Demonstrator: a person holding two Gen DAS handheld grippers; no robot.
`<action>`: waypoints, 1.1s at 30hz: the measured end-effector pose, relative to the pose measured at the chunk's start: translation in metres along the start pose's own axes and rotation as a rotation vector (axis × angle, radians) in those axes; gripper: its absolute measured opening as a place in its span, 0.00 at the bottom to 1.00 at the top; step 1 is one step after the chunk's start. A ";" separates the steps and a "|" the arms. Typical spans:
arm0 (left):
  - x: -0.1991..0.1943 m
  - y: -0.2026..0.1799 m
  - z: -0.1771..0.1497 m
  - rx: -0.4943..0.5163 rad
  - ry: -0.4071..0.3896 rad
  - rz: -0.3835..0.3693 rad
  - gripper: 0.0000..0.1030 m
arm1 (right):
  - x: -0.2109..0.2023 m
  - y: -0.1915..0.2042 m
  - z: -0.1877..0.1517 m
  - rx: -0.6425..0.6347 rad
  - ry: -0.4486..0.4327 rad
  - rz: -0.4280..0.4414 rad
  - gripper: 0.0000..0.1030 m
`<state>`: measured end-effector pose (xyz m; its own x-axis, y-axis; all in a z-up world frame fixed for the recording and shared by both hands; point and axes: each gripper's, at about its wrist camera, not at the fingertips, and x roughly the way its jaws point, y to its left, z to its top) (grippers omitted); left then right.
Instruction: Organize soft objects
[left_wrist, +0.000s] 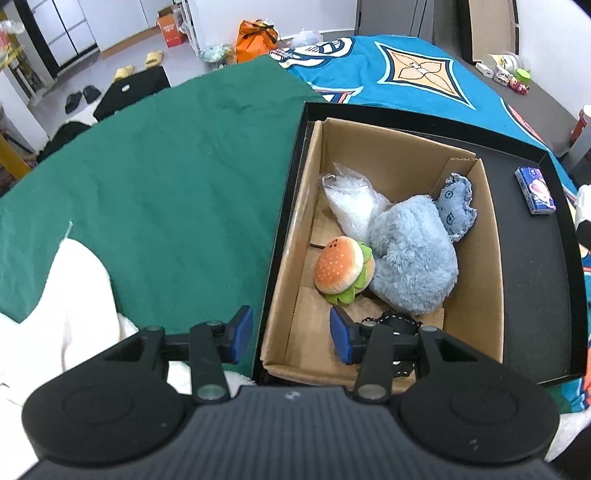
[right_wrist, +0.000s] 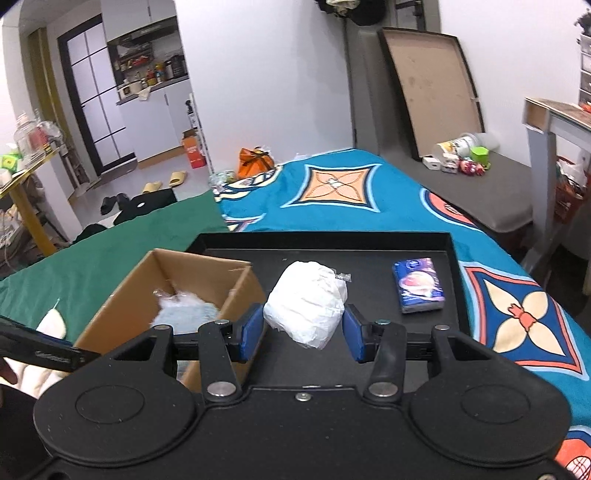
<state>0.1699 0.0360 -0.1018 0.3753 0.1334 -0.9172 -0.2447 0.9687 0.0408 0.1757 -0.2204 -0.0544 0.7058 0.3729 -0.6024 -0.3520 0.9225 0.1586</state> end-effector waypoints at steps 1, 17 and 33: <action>0.001 0.001 0.000 -0.004 0.006 -0.009 0.42 | -0.001 0.005 0.001 -0.011 0.000 0.002 0.45; 0.005 0.024 -0.004 -0.052 -0.001 -0.102 0.19 | 0.003 0.077 -0.001 -0.087 0.064 0.104 0.45; 0.005 0.047 -0.010 -0.106 -0.021 -0.198 0.10 | 0.010 0.121 0.002 -0.112 0.128 0.198 0.46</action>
<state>0.1517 0.0798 -0.1084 0.4436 -0.0520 -0.8947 -0.2561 0.9493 -0.1821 0.1414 -0.1054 -0.0394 0.5353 0.5232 -0.6631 -0.5470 0.8129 0.1998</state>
